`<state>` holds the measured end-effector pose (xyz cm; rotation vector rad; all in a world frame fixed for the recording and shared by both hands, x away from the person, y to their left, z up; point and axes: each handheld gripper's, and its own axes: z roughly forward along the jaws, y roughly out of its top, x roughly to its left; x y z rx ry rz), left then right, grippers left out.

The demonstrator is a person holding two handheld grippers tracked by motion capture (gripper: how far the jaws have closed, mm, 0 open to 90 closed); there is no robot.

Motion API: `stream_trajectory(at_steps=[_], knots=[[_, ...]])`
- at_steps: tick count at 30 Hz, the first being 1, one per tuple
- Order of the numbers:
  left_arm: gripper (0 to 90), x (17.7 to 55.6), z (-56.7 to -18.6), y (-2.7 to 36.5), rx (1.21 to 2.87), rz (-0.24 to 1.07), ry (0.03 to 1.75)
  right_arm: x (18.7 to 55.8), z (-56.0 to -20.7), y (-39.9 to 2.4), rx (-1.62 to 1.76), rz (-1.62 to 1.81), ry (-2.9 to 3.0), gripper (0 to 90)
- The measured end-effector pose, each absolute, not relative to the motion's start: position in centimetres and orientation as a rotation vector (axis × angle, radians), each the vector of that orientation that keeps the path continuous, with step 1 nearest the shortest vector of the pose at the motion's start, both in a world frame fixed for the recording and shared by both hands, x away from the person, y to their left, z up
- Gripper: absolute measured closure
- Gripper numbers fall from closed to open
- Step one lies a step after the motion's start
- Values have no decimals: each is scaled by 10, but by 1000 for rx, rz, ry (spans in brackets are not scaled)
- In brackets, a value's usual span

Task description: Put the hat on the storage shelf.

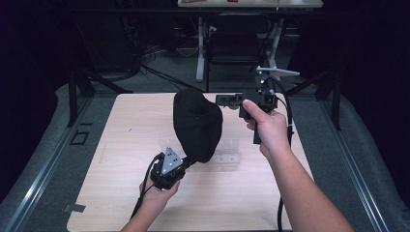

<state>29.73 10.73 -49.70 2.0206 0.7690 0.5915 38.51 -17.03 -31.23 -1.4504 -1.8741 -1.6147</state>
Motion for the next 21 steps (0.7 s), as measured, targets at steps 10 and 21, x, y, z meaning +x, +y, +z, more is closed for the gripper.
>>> stream_trajectory(at_steps=[10, 21], knots=[[842, 300, -511, 114, 2044, 567, 809, 384, -313, -176, -1468, -1615, -1873, 760], [824, 304, -527, 129, 1998, 492, 892, 382, -314, -183, -1480, -1617, -1869, 756]])
